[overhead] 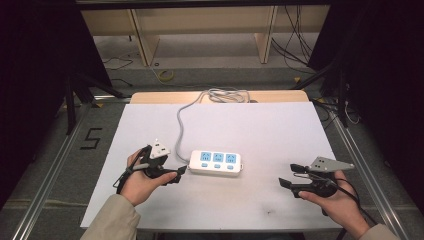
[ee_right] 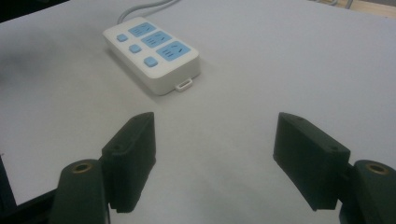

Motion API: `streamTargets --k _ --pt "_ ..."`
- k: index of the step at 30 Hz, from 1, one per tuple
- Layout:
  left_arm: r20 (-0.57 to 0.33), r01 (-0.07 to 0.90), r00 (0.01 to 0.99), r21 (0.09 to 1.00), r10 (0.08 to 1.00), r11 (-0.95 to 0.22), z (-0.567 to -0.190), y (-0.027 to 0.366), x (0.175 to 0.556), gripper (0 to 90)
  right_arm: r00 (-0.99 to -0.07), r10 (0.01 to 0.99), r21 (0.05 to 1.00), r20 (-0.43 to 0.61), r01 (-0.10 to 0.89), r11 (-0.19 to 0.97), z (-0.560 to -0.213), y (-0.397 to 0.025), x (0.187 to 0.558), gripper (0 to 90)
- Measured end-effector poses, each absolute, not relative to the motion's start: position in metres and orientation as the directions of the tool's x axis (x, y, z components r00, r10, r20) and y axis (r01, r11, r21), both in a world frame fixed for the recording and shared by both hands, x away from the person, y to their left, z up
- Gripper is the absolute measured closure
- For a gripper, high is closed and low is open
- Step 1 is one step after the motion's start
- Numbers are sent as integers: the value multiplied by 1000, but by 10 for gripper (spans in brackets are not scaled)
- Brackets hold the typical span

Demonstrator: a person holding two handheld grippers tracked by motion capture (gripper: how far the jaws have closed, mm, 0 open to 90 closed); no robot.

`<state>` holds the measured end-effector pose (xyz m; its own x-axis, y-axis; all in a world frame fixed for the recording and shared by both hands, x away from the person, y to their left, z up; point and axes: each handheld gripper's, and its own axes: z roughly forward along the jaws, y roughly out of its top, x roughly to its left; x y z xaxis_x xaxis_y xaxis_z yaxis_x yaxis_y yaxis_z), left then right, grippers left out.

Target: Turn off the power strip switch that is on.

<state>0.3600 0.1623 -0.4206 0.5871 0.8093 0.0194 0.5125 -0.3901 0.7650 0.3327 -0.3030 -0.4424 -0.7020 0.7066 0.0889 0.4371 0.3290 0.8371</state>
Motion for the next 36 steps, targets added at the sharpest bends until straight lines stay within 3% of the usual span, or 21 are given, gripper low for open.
streamTargets --k 9,36 --pt "41 473 582 796 812 -379 -423 177 348 172 -705 704 836 88 436 333 -442 -301 333 301" --pt "84 472 572 780 816 -410 -440 204 321 167 -719 689 835 88 431 342 -443 -301 332 297"
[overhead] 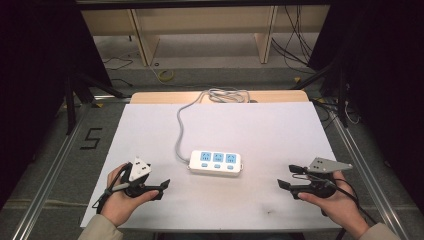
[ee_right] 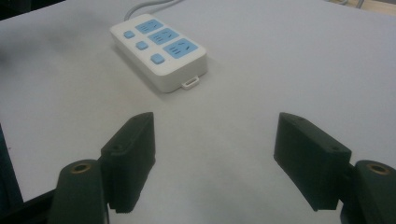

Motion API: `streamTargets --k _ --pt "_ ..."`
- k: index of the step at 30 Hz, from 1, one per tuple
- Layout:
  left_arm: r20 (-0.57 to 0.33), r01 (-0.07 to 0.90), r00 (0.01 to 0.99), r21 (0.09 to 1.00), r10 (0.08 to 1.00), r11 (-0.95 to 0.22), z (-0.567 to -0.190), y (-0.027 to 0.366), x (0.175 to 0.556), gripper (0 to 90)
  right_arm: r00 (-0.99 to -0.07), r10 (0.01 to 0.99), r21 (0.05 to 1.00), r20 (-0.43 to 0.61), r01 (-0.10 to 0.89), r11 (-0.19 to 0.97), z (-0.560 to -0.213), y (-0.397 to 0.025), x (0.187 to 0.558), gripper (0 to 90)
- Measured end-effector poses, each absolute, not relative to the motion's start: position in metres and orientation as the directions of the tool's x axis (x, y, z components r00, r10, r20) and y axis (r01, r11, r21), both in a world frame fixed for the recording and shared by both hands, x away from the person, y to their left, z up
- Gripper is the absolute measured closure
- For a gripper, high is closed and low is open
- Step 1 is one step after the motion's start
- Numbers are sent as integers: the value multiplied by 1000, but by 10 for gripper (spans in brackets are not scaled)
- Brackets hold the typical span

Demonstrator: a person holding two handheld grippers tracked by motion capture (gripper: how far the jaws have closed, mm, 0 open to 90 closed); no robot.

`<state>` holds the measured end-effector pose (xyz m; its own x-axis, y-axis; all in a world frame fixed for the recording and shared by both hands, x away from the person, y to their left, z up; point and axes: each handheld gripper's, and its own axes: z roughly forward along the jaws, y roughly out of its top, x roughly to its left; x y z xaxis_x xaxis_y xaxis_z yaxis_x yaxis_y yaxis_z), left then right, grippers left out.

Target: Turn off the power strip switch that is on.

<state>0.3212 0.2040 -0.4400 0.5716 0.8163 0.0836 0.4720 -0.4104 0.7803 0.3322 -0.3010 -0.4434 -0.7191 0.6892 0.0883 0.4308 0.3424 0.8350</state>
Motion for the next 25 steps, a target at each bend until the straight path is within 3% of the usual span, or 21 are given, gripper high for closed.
streamTargets --k 25 --pt "87 470 566 783 820 -408 -442 206 312 168 -725 685 839 79 419 347 -442 -301 333 297"
